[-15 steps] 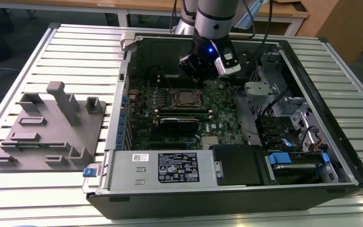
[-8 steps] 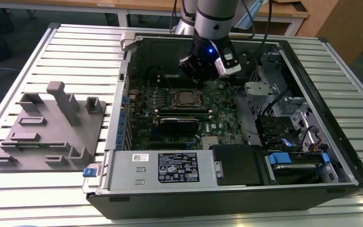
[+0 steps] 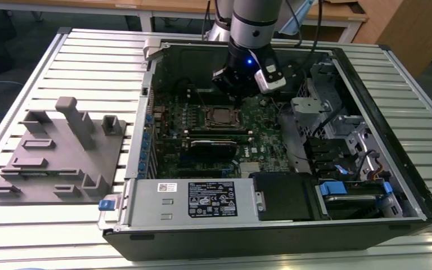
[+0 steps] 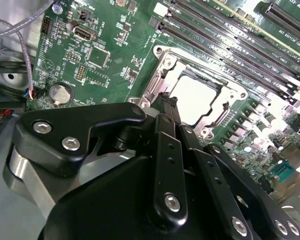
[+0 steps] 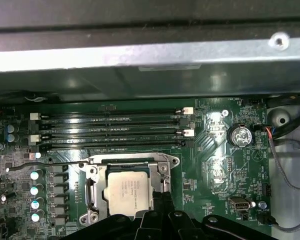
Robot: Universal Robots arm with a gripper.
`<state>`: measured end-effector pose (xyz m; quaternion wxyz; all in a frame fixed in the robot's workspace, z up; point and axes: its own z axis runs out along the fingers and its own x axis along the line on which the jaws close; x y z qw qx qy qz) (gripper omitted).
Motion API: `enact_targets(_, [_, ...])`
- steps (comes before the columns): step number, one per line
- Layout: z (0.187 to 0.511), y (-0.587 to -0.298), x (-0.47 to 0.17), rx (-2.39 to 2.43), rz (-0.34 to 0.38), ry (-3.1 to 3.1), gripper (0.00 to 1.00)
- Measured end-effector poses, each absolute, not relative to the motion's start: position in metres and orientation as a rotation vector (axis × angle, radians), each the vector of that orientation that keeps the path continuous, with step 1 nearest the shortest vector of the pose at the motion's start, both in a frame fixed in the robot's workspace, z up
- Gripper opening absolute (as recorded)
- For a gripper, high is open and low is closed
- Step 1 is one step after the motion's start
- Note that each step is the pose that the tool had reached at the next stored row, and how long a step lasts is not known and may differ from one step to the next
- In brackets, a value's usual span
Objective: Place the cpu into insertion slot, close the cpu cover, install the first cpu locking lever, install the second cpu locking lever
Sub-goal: 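Close the cpu cover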
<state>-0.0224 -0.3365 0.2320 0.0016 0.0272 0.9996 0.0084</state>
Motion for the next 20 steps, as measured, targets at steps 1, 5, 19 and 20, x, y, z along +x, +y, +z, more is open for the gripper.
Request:
enact_targets(1, [0.2317,-0.3367,-0.0233,0.085,0.026,3.136,0.11])
enact_targets(5, [0.2304,-0.3378,-0.0266,0.082,0.025,3.132,0.11])
enact_targets(19, [0.2278,-0.3389,-0.0286,0.077,0.022,3.130,0.11])
enact_targets(20, [0.2278,-0.3389,-0.0286,0.077,0.022,3.130,0.11])
